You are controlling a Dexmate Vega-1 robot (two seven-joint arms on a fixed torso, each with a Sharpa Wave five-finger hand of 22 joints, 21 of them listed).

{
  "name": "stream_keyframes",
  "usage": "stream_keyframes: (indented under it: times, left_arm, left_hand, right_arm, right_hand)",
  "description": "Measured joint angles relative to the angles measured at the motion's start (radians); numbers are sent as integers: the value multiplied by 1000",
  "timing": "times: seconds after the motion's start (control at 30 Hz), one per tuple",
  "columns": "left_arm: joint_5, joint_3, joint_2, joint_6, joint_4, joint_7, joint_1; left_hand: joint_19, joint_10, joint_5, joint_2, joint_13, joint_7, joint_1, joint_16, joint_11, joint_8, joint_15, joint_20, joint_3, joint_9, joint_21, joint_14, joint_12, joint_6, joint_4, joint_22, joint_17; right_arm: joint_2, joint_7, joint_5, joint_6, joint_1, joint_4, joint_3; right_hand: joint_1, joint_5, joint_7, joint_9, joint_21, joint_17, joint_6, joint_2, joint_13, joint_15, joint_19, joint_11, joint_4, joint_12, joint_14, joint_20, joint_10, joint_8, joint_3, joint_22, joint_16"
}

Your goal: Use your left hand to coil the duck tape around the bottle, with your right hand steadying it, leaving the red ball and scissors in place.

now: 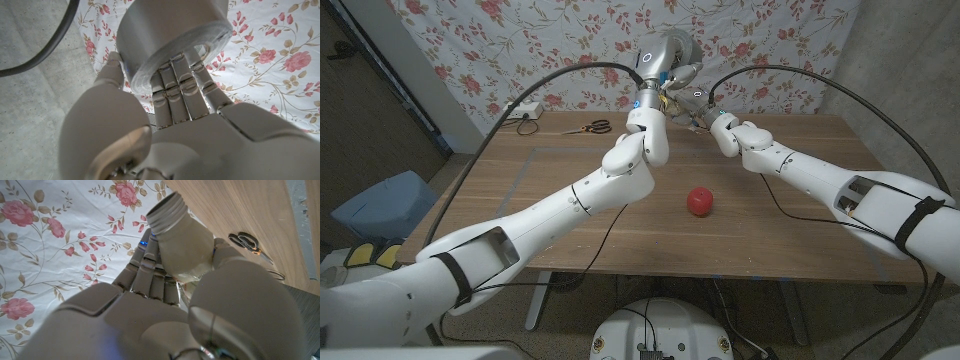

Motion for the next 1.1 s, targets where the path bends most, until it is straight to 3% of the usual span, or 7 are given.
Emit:
stream_keyframes:
  times: [0.3,0.6,0.8,0.83,0.9,1.07,1.1]
  left_arm:
    - [-94,-89,-58,-238,107,78,92]
    - [-161,-122,-108,-407,204,112,134]
    - [-192,-134,-128,-455,251,97,147]
    - [-246,-138,-132,-510,259,57,149]
    - [-246,-144,-137,-510,268,57,153]
    - [-246,-153,-142,-510,262,57,164]
    - [-339,-155,-141,-527,251,-31,168]
  left_hand:
    - [0,0,0,-5,-23,0,5,-18,0,-10,-3,0,19,-5,8,8,-22,0,-11,0,-16]
    - [4,0,0,-5,-37,0,5,-27,0,-12,-4,-4,19,-9,8,7,-38,0,-11,-5,-27]
    - [-4,0,0,-8,-37,0,8,-40,0,-15,-5,-11,19,-9,8,5,-38,0,-11,-5,-35]
    - [-3,0,0,-8,-37,0,8,-43,0,-17,-6,-11,19,-12,8,5,-38,0,-10,-5,-38]
    - [-3,0,0,-8,-37,0,8,-48,0,-21,-6,-11,49,-14,10,5,-38,0,28,-5,-41]
    - [-3,1,-1,-8,-35,0,8,-54,0,-23,-6,-11,49,-16,15,5,-46,0,28,-5,-42]
    - [-3,1,-1,-7,-35,0,8,-54,1,-23,-7,-11,49,-16,18,3,-47,0,29,-4,-45]
  right_arm:
    - [-8,-1,1,6,-3,-11,7]
    - [-10,-5,1,16,-4,-12,12]
    - [-12,-8,3,17,-6,-12,14]
    - [-16,-8,3,16,-9,-12,17]
    - [-16,-8,4,14,-9,-12,17]
    - [-16,-8,4,10,-9,-12,17]
    - [-23,-9,4,9,-16,-19,23]
  right_hand:
    - [0,1,0,0,4,0,0,0,0,0,-4,0,0,0,0,4,0,4,0,0,-2]
    - [0,3,0,0,7,5,0,0,0,0,-4,0,4,-8,1,4,0,4,-4,0,-4]
    - [0,3,0,0,7,5,0,0,3,2,-7,0,4,-8,2,7,0,3,-4,0,-7]
    - [0,3,0,0,7,5,0,0,5,2,-7,0,4,-8,2,7,0,3,-4,0,-7]
    - [0,3,0,0,11,5,0,0,5,2,-7,0,4,-8,2,7,0,3,-4,0,-8]
    - [0,3,0,0,11,5,0,0,5,2,-7,0,4,-9,2,7,0,1,-4,0,-8]
    - [0,3,0,0,11,5,0,0,5,2,-7,0,4,-9,2,7,0,1,-4,0,-8]
